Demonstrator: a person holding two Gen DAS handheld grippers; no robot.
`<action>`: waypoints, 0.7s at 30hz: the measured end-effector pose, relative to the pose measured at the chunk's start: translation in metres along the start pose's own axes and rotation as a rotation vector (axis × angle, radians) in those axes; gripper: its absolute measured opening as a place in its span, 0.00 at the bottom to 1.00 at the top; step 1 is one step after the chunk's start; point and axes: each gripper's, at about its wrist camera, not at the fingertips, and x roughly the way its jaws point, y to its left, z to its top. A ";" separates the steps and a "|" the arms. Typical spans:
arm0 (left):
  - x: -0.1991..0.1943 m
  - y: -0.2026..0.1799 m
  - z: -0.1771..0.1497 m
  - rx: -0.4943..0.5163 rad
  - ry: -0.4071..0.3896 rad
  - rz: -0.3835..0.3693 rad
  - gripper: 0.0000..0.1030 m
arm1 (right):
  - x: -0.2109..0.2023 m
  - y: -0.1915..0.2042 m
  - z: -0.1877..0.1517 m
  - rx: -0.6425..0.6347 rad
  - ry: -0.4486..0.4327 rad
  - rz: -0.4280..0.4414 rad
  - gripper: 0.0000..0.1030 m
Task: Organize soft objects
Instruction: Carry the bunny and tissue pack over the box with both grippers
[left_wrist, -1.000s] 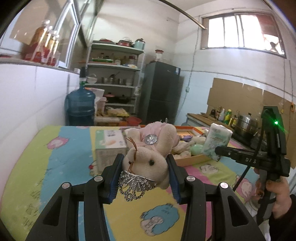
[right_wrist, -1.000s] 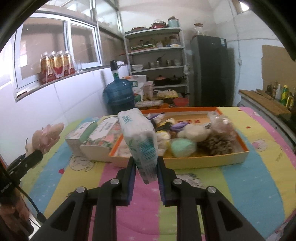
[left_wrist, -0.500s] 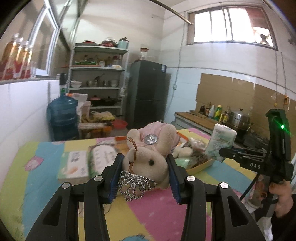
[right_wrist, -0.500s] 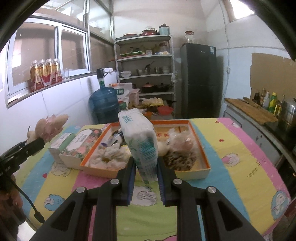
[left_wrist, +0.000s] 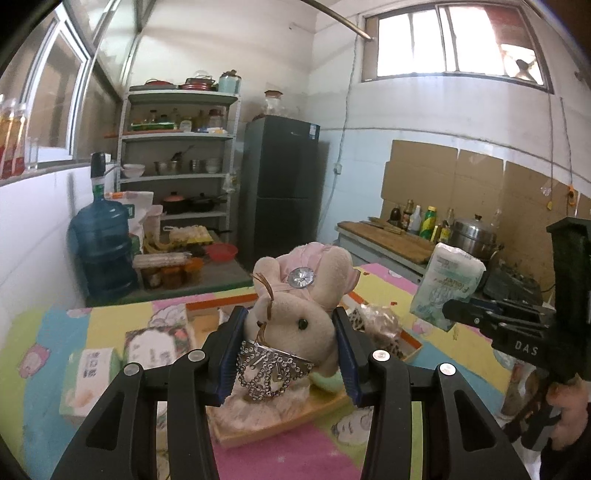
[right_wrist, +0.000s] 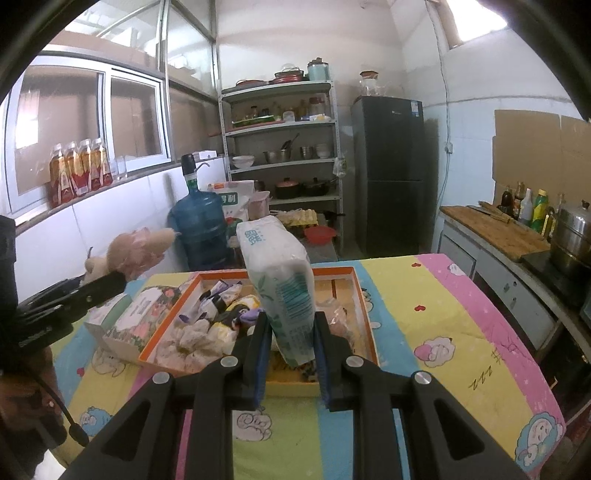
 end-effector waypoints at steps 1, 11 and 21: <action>0.004 -0.002 0.002 0.001 0.001 -0.001 0.46 | 0.002 -0.003 0.002 0.003 0.001 0.003 0.22; 0.048 -0.014 0.014 -0.014 0.042 -0.010 0.46 | 0.017 -0.028 0.013 0.046 0.002 0.019 0.22; 0.092 -0.010 0.022 -0.048 0.077 0.002 0.46 | 0.054 -0.044 0.031 0.061 0.013 0.047 0.22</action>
